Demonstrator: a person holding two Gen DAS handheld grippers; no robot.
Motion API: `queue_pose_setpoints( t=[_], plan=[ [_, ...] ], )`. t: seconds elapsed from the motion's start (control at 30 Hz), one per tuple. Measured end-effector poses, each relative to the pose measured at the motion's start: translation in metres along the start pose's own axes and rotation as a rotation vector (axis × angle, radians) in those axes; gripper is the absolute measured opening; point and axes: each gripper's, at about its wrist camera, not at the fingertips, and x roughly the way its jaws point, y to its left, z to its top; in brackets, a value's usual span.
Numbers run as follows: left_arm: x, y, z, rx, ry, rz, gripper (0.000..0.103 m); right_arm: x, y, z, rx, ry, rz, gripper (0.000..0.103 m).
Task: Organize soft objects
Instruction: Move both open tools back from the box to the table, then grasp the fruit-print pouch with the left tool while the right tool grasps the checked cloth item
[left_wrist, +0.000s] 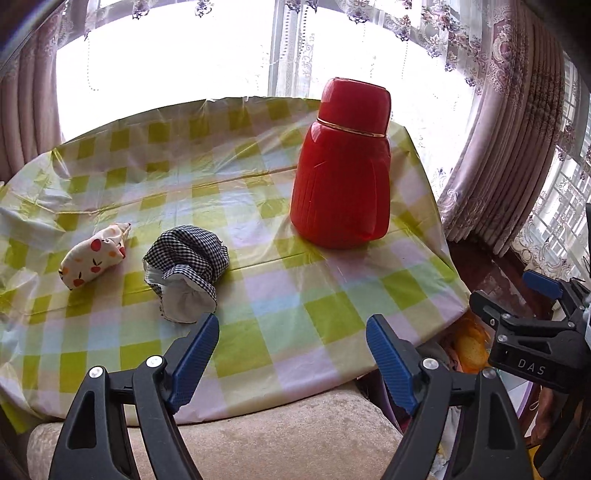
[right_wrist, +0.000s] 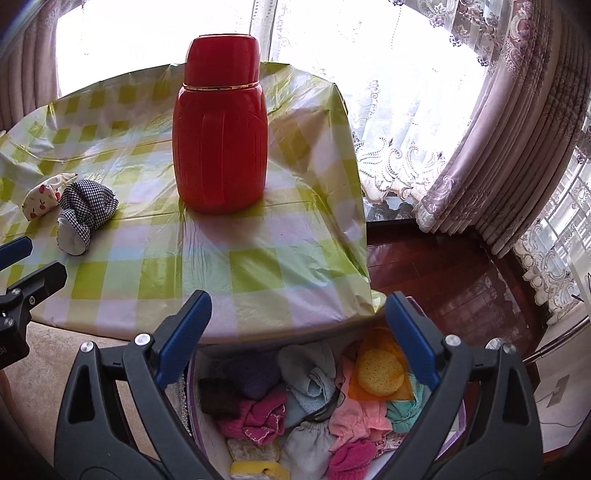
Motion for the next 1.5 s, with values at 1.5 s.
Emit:
queue_pose_setpoints(
  t=[1.5],
  plan=[
    [0.079,0.254,0.041,-0.144,0.058,0.317,0.091,0.086,0.26,0.083,-0.152,0.092,0.388,0.096]
  ],
)
